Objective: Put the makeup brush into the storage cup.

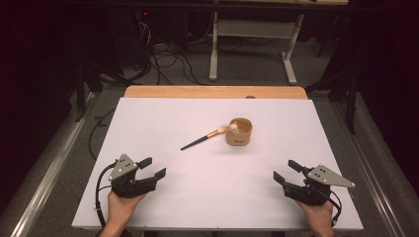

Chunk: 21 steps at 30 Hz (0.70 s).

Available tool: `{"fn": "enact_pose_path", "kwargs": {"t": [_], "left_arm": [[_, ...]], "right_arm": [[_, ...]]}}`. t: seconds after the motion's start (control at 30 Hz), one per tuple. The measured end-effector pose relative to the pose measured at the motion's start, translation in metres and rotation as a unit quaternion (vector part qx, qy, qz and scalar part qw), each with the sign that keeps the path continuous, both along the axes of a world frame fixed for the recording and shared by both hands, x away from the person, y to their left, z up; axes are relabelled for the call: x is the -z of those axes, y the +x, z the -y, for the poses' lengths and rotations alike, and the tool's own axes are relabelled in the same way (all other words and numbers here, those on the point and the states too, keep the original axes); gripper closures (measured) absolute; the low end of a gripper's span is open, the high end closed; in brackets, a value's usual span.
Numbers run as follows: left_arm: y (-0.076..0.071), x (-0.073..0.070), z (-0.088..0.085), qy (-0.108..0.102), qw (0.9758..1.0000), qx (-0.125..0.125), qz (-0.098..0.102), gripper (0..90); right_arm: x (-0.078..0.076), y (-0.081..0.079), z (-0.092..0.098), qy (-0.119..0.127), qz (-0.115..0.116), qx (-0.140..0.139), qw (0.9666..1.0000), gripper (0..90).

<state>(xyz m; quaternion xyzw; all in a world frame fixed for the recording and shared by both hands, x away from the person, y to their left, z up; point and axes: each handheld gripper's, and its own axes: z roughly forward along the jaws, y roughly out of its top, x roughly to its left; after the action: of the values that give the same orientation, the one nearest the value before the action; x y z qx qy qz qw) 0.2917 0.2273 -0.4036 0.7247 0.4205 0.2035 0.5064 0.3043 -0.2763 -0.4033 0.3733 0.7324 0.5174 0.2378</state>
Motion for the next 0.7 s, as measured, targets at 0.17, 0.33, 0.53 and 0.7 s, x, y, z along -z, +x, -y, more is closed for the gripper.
{"fn": "enact_pose_path", "kwargs": {"t": [0.17, 0.33, 0.53, 0.7], "left_arm": [[0.0, -0.002, 0.001, 0.004, 1.0, 0.001, 0.004, 34.4], [0.001, -0.004, 0.002, 0.003, 1.0, 0.005, 0.003, 34.1], [0.003, -0.008, 0.002, -0.007, 0.9999, 0.007, 0.003, 34.1], [0.003, -0.011, 0.002, -0.013, 0.9999, 0.009, 0.006, 34.1]], "right_arm": [[0.0, 0.0, 0.0, -0.001, 0.0, -0.002, 1.0, 31.5], [0.0, 0.0, 0.0, 0.001, -0.001, -0.001, 1.0, 31.5], [0.0, 0.0, 0.0, 0.001, -0.003, -0.001, 1.0, 31.5], [0.0, 0.001, 0.0, 0.001, -0.001, -0.002, 1.0, 31.5]]}}
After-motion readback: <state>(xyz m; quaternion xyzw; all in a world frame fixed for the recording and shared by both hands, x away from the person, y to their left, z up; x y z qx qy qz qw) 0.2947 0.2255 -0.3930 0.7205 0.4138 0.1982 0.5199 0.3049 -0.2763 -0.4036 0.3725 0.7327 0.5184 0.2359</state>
